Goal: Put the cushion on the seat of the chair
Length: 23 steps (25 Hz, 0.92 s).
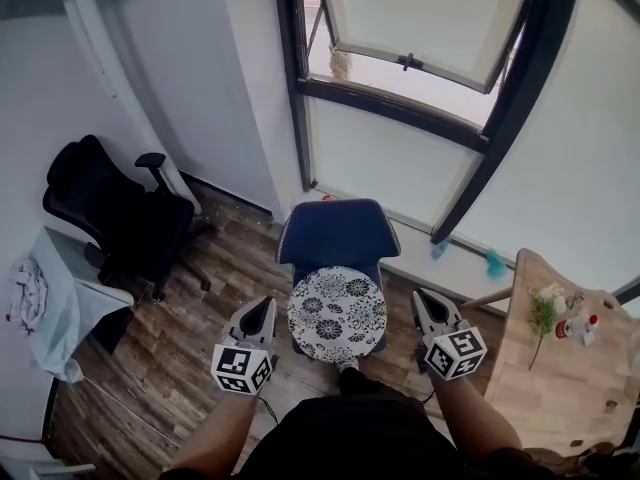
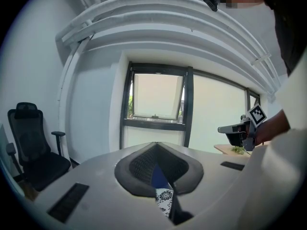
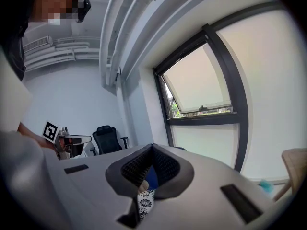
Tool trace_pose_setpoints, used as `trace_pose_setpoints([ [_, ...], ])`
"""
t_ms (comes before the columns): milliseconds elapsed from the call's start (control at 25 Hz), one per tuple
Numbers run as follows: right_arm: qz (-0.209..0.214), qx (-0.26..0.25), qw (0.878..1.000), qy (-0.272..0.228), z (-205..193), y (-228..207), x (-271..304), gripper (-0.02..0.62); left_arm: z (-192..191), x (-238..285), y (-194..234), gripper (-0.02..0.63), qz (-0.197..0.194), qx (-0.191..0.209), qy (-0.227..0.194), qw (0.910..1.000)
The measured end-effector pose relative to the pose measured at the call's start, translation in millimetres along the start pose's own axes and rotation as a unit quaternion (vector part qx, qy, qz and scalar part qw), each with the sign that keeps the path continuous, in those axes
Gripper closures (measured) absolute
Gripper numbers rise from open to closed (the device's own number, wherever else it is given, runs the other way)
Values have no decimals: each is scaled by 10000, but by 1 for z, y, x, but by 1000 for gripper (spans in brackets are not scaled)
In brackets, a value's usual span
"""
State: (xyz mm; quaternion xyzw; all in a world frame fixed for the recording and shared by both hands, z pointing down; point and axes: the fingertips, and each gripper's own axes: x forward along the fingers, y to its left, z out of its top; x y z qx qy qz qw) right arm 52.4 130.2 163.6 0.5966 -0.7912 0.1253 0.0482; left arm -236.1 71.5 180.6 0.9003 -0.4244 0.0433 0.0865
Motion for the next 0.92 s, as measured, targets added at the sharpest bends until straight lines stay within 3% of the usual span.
trace_pose_setpoints([
  [920, -105, -30, 9998, -182, 12, -6, 9, 571, 27, 7, 16, 600, 28, 81, -183, 9998],
])
